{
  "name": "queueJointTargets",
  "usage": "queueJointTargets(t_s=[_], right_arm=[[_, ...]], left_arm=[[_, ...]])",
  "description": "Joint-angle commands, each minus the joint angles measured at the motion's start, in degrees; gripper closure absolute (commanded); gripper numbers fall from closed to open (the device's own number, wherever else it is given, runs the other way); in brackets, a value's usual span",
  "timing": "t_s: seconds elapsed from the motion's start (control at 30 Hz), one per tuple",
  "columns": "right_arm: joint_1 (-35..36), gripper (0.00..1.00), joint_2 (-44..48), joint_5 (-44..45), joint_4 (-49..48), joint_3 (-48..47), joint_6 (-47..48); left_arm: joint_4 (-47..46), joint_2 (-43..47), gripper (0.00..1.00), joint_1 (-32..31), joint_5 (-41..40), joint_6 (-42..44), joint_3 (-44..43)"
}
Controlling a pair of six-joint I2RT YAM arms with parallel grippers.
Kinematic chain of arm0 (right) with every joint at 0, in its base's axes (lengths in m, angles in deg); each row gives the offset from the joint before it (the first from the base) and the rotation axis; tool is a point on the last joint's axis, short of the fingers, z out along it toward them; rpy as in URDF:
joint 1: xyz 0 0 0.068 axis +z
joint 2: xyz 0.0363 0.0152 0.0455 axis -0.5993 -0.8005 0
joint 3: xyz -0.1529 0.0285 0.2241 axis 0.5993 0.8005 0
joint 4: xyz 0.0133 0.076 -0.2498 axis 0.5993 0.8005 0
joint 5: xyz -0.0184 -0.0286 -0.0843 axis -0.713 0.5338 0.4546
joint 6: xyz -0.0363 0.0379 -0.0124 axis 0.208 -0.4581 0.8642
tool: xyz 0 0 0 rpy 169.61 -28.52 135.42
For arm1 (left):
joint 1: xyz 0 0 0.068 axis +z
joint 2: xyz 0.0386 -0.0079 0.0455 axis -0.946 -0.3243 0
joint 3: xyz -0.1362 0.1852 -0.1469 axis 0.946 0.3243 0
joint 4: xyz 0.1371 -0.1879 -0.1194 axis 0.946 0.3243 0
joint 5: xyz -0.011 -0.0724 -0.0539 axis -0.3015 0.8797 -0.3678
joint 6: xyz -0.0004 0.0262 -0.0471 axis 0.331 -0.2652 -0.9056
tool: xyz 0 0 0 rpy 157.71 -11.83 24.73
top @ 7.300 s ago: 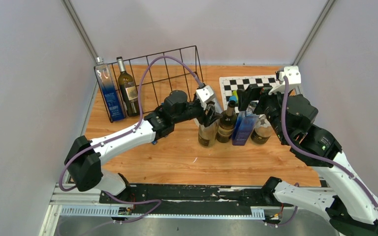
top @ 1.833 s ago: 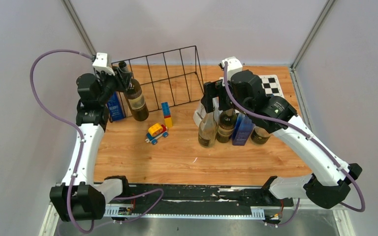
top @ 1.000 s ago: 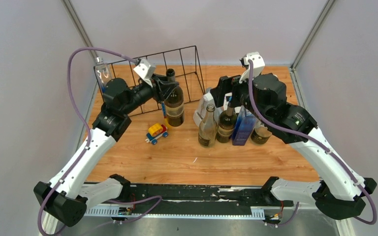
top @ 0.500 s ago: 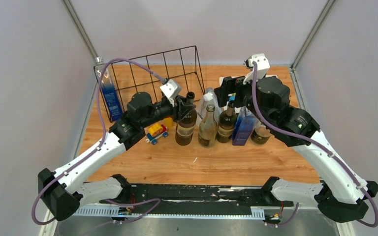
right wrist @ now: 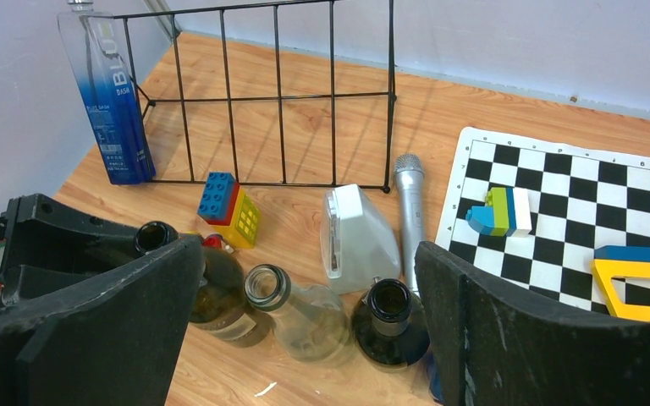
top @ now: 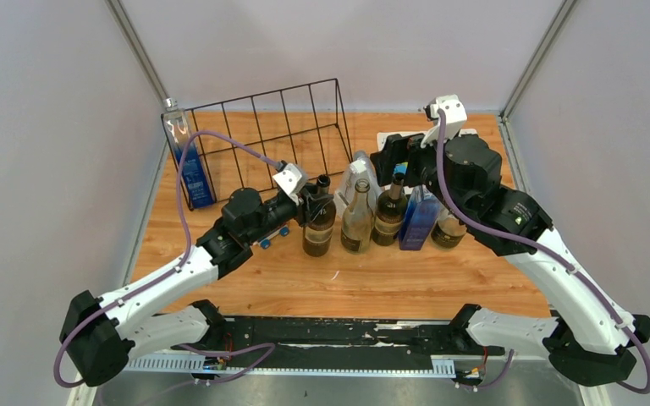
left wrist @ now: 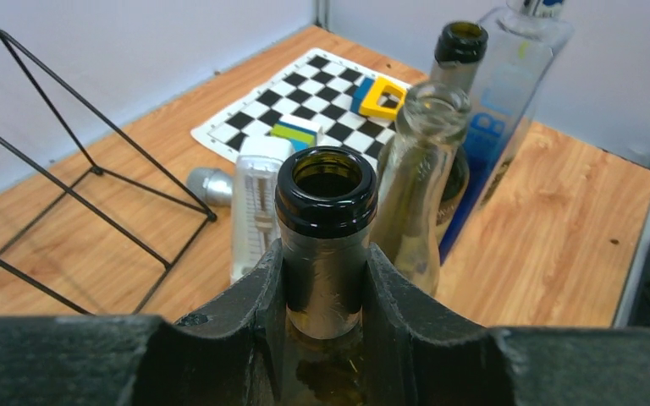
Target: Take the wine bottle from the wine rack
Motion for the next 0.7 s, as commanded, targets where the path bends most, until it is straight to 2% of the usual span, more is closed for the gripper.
queueJointTargets(t_s=[0.0,0.13,0.27,0.67], right_arm=[[-0.2,0.03,1.6,-0.6,-2.1,0.1,0.2],[-0.2,0.03,1.8,-0.9,-2.0,0.3,0.0],[-0.2,0.03,1.9,-1.0,-1.9,0.2,0.2],[-0.2,0.03,0.3,-2.8,-1.9,0.2,0.4]], left_arm=[[-19.6,-0.9,1.0,0.1,-3.1,2.2,-1.2],[-27.6,-3.8,1.0,0.1,-6.0,3.7,0.7],[-30.1,-5.8,1.0,0.3,-8.2,6.0,1.2],[-43.3,-13.2,1.0,2.6,-6.5,3.1,4.4]])
